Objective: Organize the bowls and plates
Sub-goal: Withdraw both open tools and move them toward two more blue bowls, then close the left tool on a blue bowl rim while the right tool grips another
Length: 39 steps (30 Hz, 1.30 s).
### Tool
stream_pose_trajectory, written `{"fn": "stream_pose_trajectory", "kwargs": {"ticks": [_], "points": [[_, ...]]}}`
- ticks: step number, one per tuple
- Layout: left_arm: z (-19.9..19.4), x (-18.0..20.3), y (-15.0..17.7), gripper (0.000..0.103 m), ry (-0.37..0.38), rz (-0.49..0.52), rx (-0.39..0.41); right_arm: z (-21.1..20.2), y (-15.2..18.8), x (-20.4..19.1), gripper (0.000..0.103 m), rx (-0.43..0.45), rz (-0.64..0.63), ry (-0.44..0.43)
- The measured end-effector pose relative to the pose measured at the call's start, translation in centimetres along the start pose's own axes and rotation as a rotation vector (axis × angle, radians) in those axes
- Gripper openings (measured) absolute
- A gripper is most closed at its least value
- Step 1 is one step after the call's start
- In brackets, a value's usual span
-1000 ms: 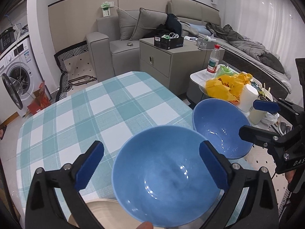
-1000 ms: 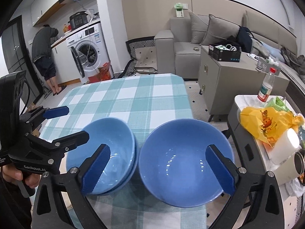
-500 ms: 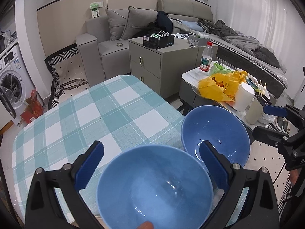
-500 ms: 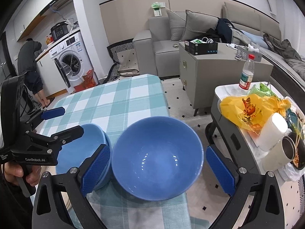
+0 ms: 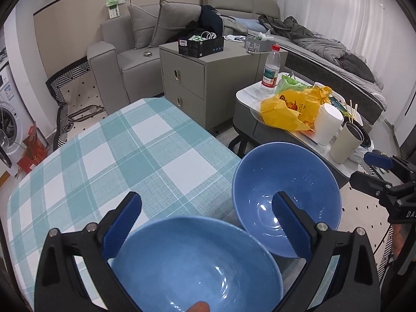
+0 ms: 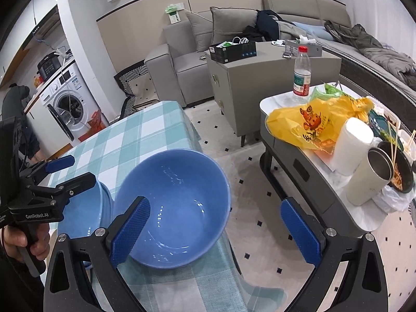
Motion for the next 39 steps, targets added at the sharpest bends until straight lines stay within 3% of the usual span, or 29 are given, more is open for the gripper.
{"fn": "stream_pose_trajectory", "kwargs": {"ticks": [15, 24, 31, 39], "points": [[3.4, 2.5, -1.2, 0.101, 0.02, 0.097, -0.077, 3.1, 1.9, 2.3, 0.102, -0.071, 0.08, 0.02], [5.5, 3.2, -1.5, 0.101, 0.015, 0.127, -0.143, 4.8, 2.9, 1.6, 0.102, -0.116, 0.052, 0.018], [7.2, 3.5, -1.3, 0.099, 0.057, 0.121, -0.192, 5.8, 3.5, 1.0, 0.101, -0.148, 0.047, -0.007], [7.2, 4.8, -1.3, 0.089, 0.121, 0.159, -0.187, 5.9, 3.7, 0.6, 0.093, -0.169, 0.051, -0.045]]}}
Point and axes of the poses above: each gripper's, at about its wrist camera, not at the fingertips, and z roughly the way its jaws point, x to its right, y to its underside, the point moved 4 cm from there along z, roughly the way its jaws point, and after that the axes turned 8 degrees about z, right-handed, at the moved point
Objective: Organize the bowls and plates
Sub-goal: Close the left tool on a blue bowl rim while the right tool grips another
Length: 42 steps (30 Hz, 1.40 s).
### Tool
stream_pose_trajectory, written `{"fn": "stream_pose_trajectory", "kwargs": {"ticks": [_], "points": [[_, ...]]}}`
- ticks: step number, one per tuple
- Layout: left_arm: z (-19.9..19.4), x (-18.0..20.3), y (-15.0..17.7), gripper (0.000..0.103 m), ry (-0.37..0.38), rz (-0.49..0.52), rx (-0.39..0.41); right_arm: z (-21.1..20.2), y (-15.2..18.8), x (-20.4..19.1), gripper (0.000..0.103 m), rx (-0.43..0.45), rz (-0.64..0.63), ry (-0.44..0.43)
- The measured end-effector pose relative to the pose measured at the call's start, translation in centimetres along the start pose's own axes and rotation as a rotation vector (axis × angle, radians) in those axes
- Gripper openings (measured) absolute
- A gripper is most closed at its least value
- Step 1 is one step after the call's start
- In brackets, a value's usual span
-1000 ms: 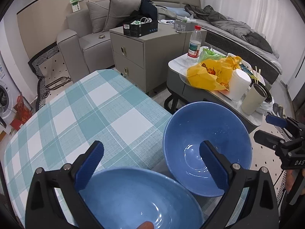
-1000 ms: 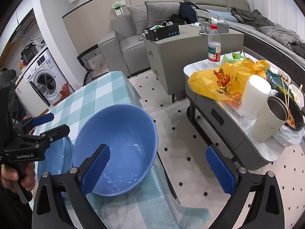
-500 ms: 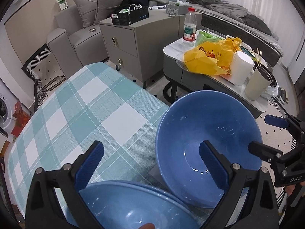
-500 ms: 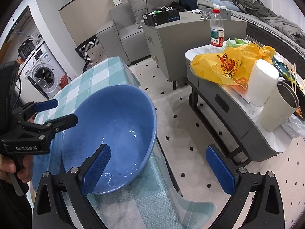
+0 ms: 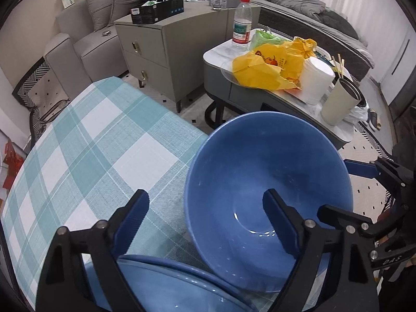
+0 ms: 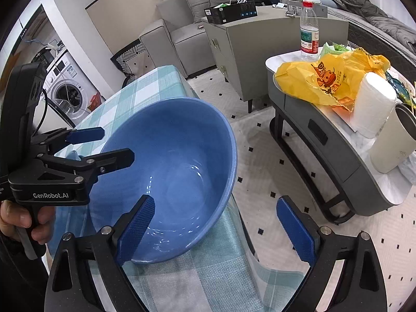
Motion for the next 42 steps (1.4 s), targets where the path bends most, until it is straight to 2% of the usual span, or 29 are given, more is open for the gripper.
{"fn": "stream_pose_trajectory", "kwargs": {"ticks": [7, 13, 16, 17, 27, 33, 36, 42], "points": [[0.1, 1.5, -0.3, 0.088, 0.033, 0.049, 0.005, -0.1, 0.2, 0.5, 0.088, -0.004, 0.007, 0.005], [-0.2, 0.7, -0.3, 0.085, -0.001, 0.045, 0.005, -0.3, 0.2, 0.7, 0.088, 0.002, 0.009, 0.003], [0.2, 0.2, -0.1, 0.068, 0.017, 0.028, -0.016, -0.2, 0.3, 0.7, 0.088, -0.001, 0.013, 0.001], [0.3, 0.1, 0.0, 0.066, 0.022, 0.024, -0.021, -0.1, 0.3, 0.7, 0.088, -0.004, 0.012, 0.0], [0.3, 0.6, 0.8, 0.061, 0.072, 0.046, -0.037, 0.3, 0.3, -0.8, 0.077, -0.007, -0.019, -0.049], [0.4, 1.1, 0.7, 0.061, 0.074, 0.063, -0.035, -0.2, 0.2, -0.9, 0.072, 0.011, -0.026, -0.062], [0.7, 1.1, 0.7, 0.059, 0.072, 0.061, -0.037, -0.5, 0.2, -0.6, 0.065, 0.02, -0.026, -0.06], [1.0, 0.9, 0.7, 0.053, 0.065, 0.045, -0.042, -0.5, 0.2, -0.5, 0.064, 0.017, -0.016, -0.079]]}}
Point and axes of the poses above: each gripper's, at about its wrist camera, not at the fingertips, and z roughly the way its jaws point, x to its right, y to its underside, the point moved 4 cm from there along z, roughly the way its jaws point, and after that the axes turned 8 degrees about z, right-handed, at the moved point
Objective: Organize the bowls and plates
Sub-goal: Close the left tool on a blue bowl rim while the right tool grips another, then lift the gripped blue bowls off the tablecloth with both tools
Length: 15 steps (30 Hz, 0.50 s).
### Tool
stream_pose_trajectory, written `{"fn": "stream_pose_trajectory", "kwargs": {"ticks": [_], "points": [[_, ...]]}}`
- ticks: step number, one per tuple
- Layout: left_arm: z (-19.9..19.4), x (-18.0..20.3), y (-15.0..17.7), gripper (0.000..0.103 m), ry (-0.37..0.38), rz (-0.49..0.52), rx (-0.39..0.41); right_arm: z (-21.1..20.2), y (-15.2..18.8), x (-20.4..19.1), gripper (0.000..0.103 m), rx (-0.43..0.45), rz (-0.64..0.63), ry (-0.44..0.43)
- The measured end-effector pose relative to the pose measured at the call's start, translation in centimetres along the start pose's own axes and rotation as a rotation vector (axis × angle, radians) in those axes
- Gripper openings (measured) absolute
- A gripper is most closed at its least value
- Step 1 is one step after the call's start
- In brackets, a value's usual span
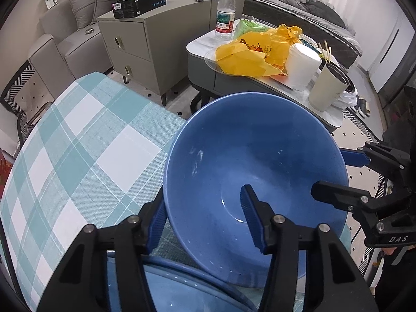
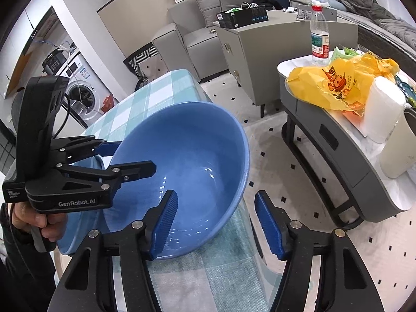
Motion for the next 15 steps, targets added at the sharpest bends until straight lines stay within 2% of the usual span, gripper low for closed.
{"fn": "stream_pose_trajectory", "kwargs": {"ticks": [11, 15], "points": [[-0.09, 0.84, 0.09, 0.052, -0.006, 0.01, 0.012, 0.1, 0.26, -0.61, 0.063, 0.004, 0.0, 0.006], [-0.04, 0.71, 0.15, 0.049, -0.009, 0.006, 0.015, 0.06, 0.47, 0.13, 0.053, 0.0, 0.028, 0.005]]}}
Point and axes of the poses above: each gripper's, at about its wrist camera, not at the fingertips, and z roughly the way its jaws point, x to its right, y to its underside, the point moved 4 cm from there along z, roughly the way its jaws point, and after that the axes turned 8 degrees about z, right-handed, at the moved point
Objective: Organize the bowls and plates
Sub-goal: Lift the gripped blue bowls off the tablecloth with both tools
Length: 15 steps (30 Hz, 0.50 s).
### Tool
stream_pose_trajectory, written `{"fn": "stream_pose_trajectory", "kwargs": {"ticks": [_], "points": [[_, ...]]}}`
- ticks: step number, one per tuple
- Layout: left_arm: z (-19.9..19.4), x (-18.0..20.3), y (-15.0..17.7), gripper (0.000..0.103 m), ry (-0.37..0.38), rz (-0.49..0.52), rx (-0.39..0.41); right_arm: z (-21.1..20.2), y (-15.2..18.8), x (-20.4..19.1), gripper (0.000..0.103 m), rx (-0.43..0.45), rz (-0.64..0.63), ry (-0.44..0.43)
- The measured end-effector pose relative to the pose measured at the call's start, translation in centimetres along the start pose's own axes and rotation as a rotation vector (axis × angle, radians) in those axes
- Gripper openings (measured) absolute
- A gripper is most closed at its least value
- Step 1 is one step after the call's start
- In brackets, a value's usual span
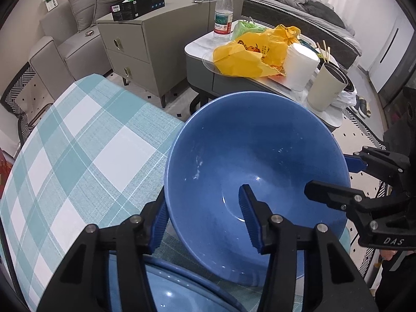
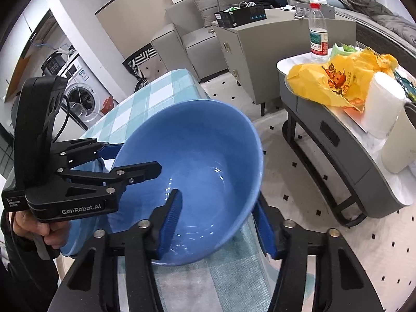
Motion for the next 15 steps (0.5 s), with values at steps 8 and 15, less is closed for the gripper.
{"fn": "stream_pose_trajectory", "kwargs": {"ticks": [8, 15], "points": [[-0.1, -0.4, 0.1, 0.038, -0.005, -0.002, 0.005, -0.6, -0.6, 0.4, 0.045, 0.033, 0.021, -0.002], [0.0, -0.3, 0.2, 0.038, -0.011, 0.011, 0.0, -1.4, -0.6, 0.6, 0.042, 0.051, 0.027, -0.006]]}}
Point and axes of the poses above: each gripper's, at about its wrist camera, not at the fingertips, and z roughly the way its jaws point, x to its right, y to its underside, the point moved 4 cm from there along z, roughly the way its jaws point, and after that the axes turned 8 degrees about z, right-handed, at the moved point
